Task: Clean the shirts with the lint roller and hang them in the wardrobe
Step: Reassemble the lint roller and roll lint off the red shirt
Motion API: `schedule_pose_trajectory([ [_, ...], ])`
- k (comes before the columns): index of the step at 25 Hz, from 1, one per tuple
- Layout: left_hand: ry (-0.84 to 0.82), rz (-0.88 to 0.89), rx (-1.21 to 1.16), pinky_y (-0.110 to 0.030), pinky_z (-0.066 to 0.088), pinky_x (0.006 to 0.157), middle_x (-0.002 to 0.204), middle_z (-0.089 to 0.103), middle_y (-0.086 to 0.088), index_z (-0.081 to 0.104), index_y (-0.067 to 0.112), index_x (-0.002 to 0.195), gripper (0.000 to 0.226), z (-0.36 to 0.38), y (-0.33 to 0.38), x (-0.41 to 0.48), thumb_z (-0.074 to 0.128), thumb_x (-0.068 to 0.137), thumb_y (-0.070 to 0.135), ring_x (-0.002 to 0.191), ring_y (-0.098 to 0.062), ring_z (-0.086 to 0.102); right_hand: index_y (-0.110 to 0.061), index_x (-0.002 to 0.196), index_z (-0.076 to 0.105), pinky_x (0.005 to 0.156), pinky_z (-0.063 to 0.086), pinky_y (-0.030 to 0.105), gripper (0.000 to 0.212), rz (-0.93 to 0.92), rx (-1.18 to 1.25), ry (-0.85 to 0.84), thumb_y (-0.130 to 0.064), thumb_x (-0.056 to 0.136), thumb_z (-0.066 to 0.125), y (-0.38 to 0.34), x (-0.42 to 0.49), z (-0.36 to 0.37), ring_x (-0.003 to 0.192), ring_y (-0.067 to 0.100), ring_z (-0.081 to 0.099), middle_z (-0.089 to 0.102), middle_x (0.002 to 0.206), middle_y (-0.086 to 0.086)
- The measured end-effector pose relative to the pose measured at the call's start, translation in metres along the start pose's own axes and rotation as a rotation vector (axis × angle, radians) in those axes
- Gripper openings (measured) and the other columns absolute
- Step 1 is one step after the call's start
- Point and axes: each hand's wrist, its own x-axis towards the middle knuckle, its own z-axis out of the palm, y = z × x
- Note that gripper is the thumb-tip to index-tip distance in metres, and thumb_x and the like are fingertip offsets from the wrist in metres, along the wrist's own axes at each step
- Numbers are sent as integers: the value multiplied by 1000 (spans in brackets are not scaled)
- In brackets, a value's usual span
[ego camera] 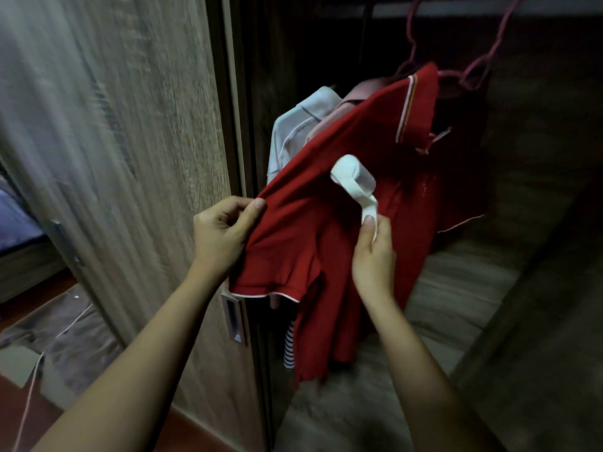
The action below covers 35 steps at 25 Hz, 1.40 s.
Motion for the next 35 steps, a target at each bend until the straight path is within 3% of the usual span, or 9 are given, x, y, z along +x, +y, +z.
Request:
schedule_pose_trajectory([
  [6, -10, -2, 14, -16, 43, 55, 58, 64, 22, 68, 26, 77, 12, 1, 3, -2, 67, 85, 18, 56, 3, 52, -22, 108, 53, 53, 32, 31, 22, 45, -5, -257, -34, 97, 37, 22, -98, 22, 57, 23, 58, 59, 63, 2],
  [11, -15, -12, 2, -12, 42, 55, 58, 64, 23, 69, 22, 79, 8, 1, 3, -2, 67, 85, 17, 54, 5, 52, -7, 107, 52, 57, 23, 30, 27, 3, -16, 104, -27, 99, 37, -5, -2, -3, 80, 41, 61, 66, 87, 22],
  [14, -7, -12, 4, -14, 42, 55, 58, 64, 22, 68, 24, 78, 9, 1, 3, -2, 67, 85, 18, 55, 3, 52, -6, 110, 51, 57, 23, 30, 29, -14, -7, 162, -28, 99, 36, -14, 27, -12, 82, 42, 60, 66, 88, 22],
  [20, -5, 0, 2, -16, 43, 56, 60, 65, 23, 66, 33, 74, 17, 2, 2, -2, 67, 85, 20, 55, 4, 53, -21, 112, 51, 54, 36, 33, 23, -1, -110, -259, -35, 96, 40, 52, -82, 20, 71, 39, 64, 68, 75, 17],
  [24, -15, 10, 18, -17, 45, 58, 61, 66, 23, 67, 35, 75, 17, 1, 2, -1, 68, 85, 21, 57, 4, 55, -10, 115, 54, 56, 23, 31, 28, -3, -168, 25, -28, 98, 41, 58, -25, -3, 81, 45, 62, 68, 90, 25],
  [27, -5, 3, 8, -19, 45, 56, 59, 65, 21, 69, 37, 70, 20, 1, 1, -2, 68, 84, 22, 57, 0, 54, -9, 116, 51, 59, 29, 31, 29, -18, -142, 91, -29, 99, 38, 52, 20, -20, 81, 45, 61, 67, 89, 24],
  [30, -7, 12, 17, -19, 45, 56, 60, 66, 21, 69, 40, 70, 21, 1, 0, -1, 68, 84, 24, 57, 3, 54, -10, 119, 49, 59, 35, 37, 31, -2, -297, -35, -31, 98, 37, 82, 9, -9, 82, 47, 62, 66, 88, 29],
  [33, -11, 13, 59, -18, 44, 57, 60, 65, 23, 68, 36, 73, 17, 1, 2, 0, 68, 85, 23, 57, 3, 54, -13, 127, 45, 71, 48, 44, 41, 154, -523, -344, -40, 98, 32, 145, -37, 10, 90, 44, 64, 67, 95, 27],
  [35, -24, 10, 77, -14, 44, 57, 61, 65, 26, 68, 28, 76, 12, 1, 5, 0, 67, 85, 20, 56, 5, 55, -18, 136, 41, 76, 50, 40, 78, 265, -620, -474, -69, 87, 9, 177, -72, 10, 95, 39, 65, 68, 101, 23],
])
